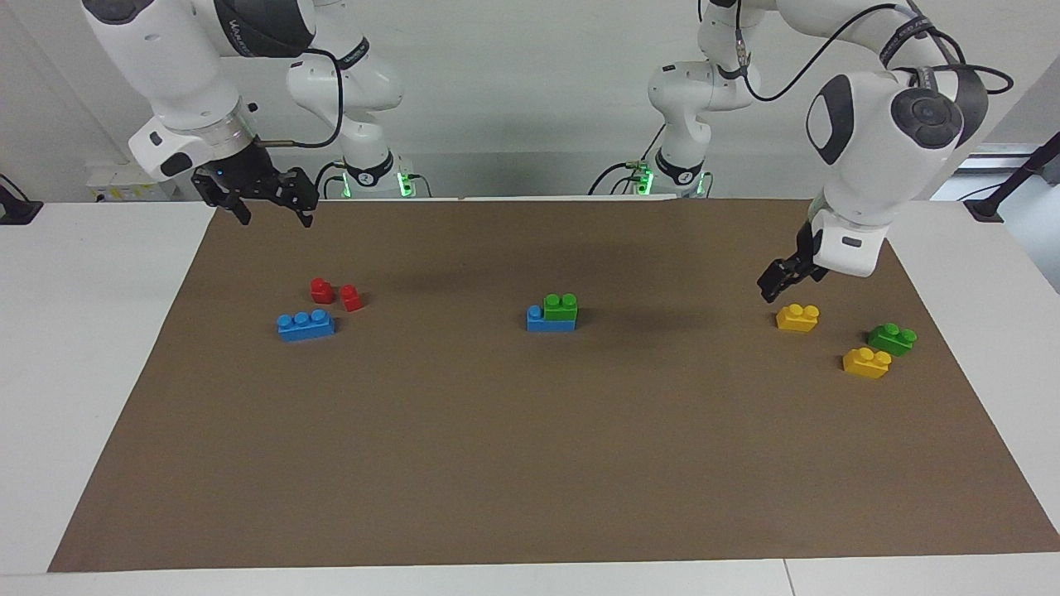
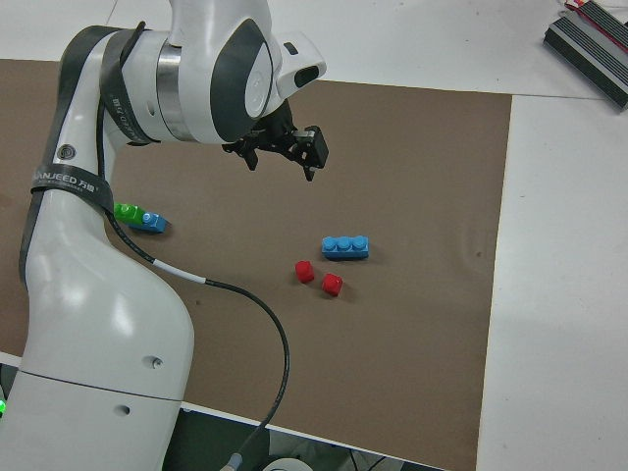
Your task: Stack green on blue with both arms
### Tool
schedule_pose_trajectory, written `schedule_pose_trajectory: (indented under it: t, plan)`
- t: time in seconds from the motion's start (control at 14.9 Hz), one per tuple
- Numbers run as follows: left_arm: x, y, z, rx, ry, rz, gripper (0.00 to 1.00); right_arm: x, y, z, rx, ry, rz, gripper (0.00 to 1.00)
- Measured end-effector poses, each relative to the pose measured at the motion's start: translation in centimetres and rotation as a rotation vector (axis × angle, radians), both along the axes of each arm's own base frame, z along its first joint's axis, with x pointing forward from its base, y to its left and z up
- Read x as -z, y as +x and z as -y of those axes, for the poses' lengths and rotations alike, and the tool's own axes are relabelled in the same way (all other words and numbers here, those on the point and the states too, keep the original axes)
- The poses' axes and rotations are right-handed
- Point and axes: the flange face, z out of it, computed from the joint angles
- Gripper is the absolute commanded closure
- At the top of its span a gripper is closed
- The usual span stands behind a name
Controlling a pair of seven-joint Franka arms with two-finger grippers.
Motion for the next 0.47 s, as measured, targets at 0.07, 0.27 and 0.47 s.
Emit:
schedule_pose_trajectory:
  t: [0.07, 0.27, 0.47]
  plan:
    - [-1.1, -0.9, -0.3, 0.027, -0.002, -0.006, 0.0, 0.0, 0.0, 0.0, 0.0, 0.0, 0.0, 0.0]
    - [-3.0, -3.4, -0.1, 0.07, -0.001, -0.01, 0.0, 0.0, 0.0, -0.1, -0.001, 0.0, 0.0, 0.0]
    - [-2.4, -5.4, 0.2, 0.118, 0.001, -0.028, 0.0, 0.0, 0.0, -0.1, -0.002, 0.0, 0.0, 0.0]
